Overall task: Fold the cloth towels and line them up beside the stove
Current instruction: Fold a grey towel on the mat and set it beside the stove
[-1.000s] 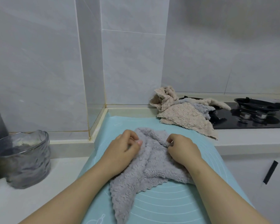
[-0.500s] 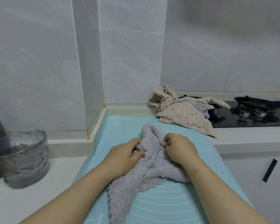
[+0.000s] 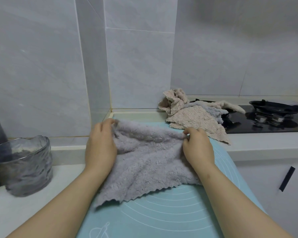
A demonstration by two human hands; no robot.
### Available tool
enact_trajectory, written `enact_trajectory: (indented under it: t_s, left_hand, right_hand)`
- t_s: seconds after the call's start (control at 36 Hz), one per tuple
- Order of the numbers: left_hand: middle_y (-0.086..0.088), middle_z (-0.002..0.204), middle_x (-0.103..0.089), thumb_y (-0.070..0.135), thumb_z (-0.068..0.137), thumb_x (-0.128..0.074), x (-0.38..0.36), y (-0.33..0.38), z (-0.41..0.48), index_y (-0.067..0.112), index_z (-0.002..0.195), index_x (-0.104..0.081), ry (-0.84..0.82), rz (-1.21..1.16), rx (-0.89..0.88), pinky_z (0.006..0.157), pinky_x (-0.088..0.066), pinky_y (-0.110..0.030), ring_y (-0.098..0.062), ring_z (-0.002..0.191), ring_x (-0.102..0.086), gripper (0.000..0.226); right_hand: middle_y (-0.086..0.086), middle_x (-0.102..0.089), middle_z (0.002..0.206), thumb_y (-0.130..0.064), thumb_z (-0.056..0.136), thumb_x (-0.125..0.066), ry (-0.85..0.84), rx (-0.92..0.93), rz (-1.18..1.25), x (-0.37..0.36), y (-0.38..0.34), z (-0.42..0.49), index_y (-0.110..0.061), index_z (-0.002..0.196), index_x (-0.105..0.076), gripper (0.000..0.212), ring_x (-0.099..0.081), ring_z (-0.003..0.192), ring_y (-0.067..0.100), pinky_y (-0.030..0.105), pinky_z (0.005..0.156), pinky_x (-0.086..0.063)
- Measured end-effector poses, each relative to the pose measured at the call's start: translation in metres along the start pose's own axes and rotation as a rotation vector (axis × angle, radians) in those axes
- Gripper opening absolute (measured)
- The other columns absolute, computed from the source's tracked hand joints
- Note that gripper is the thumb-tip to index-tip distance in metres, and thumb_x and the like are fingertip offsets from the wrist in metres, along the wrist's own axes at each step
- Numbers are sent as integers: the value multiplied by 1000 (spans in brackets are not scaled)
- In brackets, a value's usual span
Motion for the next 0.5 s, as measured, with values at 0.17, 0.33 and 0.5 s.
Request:
enact_trajectory:
  t_s: [0.17,0.33,0.5]
  left_hand:
    - [-15,122,-54,-4,81,-55,-8,25,-9,12,113,-63,-127,201,-229,89,-41,-40,-36,112,-49,37]
    - [17,80,-56,27,91,-53,-21,40,-45,29,99,-64,-702,-25,-306,71,-40,-15,0,76,-52,14]
    - [30,112,-50,44,77,-69,0,28,-74,48,100,-49,-900,-323,-211,86,-35,2,15,103,-48,30]
  right_hand:
    - [7,-46,135,-11,94,-38,-96,28,-189,-9,3,-2,-19,137,-40,44,-42,121,28,36,92,-35]
    - [8,-59,105,-12,91,-43,-49,97,-45,4,-12,-17,-15,107,-58,22,-53,95,26,33,72,-40]
    - [-2,-63,89,-20,92,-43,-52,189,35,23,-31,-54,-22,99,-54,13,-57,79,21,29,60,-40]
Point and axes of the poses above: each hand's wrist, its own z-axis towards the middle knuckle, its own x-axis out of the back of the hand, y = z × x, the point moved 7 cm from there along z, towards the middle knuckle
